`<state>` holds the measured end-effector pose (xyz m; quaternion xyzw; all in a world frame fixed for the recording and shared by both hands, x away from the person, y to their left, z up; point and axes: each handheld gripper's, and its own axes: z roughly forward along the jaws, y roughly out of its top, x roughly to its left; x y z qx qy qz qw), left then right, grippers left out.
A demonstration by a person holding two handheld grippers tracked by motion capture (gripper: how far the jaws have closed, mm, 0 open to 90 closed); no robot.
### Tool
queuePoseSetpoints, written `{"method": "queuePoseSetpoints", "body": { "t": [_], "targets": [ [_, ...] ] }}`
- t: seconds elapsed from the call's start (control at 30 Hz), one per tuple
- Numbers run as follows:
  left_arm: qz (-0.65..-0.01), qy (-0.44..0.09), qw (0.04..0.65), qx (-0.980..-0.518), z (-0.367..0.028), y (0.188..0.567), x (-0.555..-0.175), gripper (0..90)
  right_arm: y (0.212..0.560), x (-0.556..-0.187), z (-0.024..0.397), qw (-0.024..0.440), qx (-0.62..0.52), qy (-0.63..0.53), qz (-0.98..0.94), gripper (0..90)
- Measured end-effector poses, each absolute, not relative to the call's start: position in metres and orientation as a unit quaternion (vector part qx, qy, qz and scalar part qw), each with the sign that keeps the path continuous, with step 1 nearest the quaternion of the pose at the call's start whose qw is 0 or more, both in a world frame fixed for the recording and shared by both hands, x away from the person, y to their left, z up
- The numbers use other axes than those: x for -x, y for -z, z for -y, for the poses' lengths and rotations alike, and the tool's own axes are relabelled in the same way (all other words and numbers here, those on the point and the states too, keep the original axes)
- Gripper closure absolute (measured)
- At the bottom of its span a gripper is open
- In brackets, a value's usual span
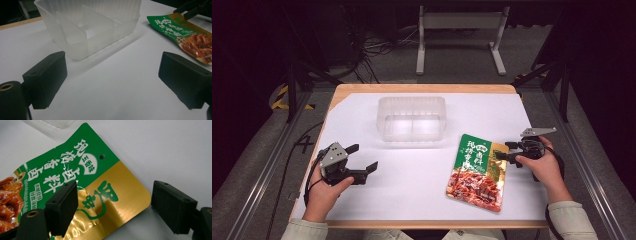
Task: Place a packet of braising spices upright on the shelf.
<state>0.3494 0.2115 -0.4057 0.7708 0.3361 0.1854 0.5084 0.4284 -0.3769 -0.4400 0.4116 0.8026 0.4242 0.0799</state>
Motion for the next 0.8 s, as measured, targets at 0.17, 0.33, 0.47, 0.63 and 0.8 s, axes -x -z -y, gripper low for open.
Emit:
{"method": "queuePoseSetpoints", "body": {
  "t": [0.17, 0.33, 0.47, 0.63, 0.8],
  "targets": [
    [-0.337, -0.186, 0.510, -0.769, -0.2117, 0.4055, -0.3492, 9.2, 0.4405, -0.4279, 0.3764, 0.068, -0.411, -0.427, -0.803, 23.2],
    [-0.336, -0.185, 0.509, -0.771, -0.2117, 0.4055, -0.3491, 9.2, 0.4406, -0.4278, 0.3766, 0.064, -0.412, -0.429, -0.801, 23.4],
    [-0.336, -0.185, 0.509, -0.770, -0.2117, 0.4055, -0.3491, 9.2, 0.4407, -0.4273, 0.3773, 0.055, -0.416, -0.433, -0.798, 24.9],
    [-0.335, -0.187, 0.508, -0.771, -0.2121, 0.4064, -0.3499, 9.2, 0.4390, -0.4259, 0.3782, 0.055, -0.418, -0.440, -0.793, 26.4],
    [-0.337, -0.186, 0.508, -0.771, -0.2121, 0.4063, -0.3496, 9.2, 0.4338, -0.4228, 0.3785, 0.052, -0.413, -0.452, -0.789, 30.1]
  ]
}}
